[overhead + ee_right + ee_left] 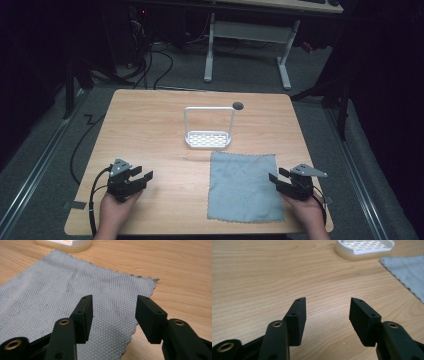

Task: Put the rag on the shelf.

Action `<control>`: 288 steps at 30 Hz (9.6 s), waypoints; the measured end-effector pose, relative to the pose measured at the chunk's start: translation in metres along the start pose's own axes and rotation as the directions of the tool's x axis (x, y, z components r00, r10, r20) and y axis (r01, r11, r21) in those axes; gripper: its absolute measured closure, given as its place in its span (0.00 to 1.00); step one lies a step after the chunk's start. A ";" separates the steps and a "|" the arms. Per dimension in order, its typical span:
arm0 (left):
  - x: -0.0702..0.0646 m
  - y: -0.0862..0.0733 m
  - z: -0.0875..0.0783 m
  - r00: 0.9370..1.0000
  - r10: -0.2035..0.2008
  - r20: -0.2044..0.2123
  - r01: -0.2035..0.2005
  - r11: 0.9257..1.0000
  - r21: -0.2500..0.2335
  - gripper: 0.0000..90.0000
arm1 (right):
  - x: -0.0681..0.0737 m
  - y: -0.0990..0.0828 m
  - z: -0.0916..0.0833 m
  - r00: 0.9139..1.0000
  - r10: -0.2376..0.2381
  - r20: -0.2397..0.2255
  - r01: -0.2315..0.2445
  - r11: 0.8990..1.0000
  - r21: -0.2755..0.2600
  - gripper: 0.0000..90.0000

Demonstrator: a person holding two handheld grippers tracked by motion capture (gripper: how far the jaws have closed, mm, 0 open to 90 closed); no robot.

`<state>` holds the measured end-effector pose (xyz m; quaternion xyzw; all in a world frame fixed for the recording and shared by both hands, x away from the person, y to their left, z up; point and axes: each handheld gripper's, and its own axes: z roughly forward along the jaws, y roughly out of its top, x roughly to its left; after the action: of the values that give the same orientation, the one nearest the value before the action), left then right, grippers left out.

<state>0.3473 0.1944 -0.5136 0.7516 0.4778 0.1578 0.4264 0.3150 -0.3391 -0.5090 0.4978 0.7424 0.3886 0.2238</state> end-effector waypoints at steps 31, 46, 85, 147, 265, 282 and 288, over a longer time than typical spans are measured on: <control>-0.013 -0.002 0.005 0.999 0.050 0.010 -0.050 0.999 -0.022 0.69 | -0.002 -0.005 0.019 0.998 -0.049 0.028 0.045 0.988 0.145 1.00; -0.097 0.008 0.035 0.953 0.174 0.249 -0.191 0.980 0.046 0.78 | 0.049 0.000 0.029 0.982 -0.164 -0.091 0.177 0.973 0.149 1.00; -0.064 0.013 0.034 0.981 0.108 0.161 -0.123 0.989 0.084 0.58 | 0.085 0.001 0.027 0.967 -0.206 -0.150 0.217 0.974 0.064 0.73; -0.072 0.018 0.068 0.983 0.100 0.153 -0.103 0.995 0.014 0.99 | 0.078 0.036 0.070 0.984 -0.102 -0.146 0.109 0.993 0.036 0.98; -0.005 0.223 0.109 0.984 0.179 -0.017 -0.179 0.961 -0.210 1.00 | 0.019 0.238 0.110 0.994 -0.112 -0.002 0.108 0.964 -0.243 0.99; 0.000 0.173 0.135 0.991 0.098 0.096 -0.086 0.989 -0.123 1.00 | 0.014 0.184 0.133 0.995 0.019 -0.098 -0.037 0.982 -0.185 0.99; -0.002 0.161 0.142 0.992 0.090 0.086 -0.081 0.992 -0.094 1.00 | 0.013 0.173 0.137 0.995 0.040 -0.096 -0.055 0.985 -0.162 0.99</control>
<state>0.5318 0.0946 -0.4687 0.7578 0.4178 0.1633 0.4738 0.5061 -0.2441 -0.4524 0.4765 0.7054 0.4764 0.2200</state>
